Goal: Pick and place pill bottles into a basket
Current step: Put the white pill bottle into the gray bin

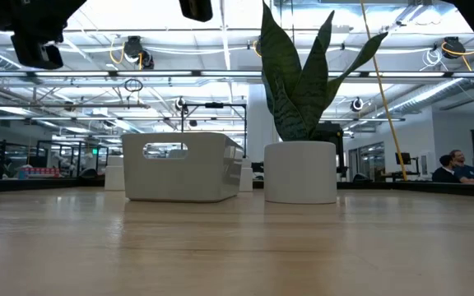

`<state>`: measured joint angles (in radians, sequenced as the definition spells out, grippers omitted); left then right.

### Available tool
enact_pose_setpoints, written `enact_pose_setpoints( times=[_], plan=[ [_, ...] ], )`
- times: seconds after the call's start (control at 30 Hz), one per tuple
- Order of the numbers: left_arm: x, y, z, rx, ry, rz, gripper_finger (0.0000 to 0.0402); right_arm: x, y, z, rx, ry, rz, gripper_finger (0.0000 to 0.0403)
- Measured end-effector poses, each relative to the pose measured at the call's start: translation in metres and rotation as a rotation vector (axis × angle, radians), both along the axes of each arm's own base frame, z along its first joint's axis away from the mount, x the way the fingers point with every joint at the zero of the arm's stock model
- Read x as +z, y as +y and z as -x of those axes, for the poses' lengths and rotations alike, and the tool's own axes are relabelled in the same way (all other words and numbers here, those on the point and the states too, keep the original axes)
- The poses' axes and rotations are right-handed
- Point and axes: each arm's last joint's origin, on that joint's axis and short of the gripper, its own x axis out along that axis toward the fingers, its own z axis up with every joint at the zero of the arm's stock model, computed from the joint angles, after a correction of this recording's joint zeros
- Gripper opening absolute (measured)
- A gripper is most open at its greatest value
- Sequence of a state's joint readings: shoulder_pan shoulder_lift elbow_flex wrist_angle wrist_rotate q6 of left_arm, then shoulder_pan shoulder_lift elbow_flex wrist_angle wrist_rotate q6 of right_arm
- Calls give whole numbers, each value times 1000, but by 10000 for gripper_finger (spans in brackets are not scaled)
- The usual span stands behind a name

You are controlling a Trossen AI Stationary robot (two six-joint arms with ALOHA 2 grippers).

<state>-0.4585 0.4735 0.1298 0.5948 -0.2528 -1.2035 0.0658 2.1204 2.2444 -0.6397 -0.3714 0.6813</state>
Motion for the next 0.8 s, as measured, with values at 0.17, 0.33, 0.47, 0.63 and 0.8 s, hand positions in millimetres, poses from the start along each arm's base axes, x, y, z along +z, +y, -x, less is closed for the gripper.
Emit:
enact_pose_setpoints(
  times=[0.17, 0.33, 0.47, 0.63, 0.8],
  plan=[
    [-1, -7, -11, -48, 82, -27, 293, 4, 1, -3, -6, -49, -14, 151],
    [4, -11, -18, -53, 36, 4, 305, 4, 1, -3, -15, -37, -20, 152],
    [5, -12, -21, -60, 7, 13, 300, 4, 1, -3, -16, -39, -18, 152],
    [-1, -16, -26, -92, 56, 11, 283, 3, 0, -3, -31, -40, 1, 151],
    [-4, -18, -29, -115, 75, 15, 250, -1, 1, -5, -29, -30, -2, 153]
  ],
)
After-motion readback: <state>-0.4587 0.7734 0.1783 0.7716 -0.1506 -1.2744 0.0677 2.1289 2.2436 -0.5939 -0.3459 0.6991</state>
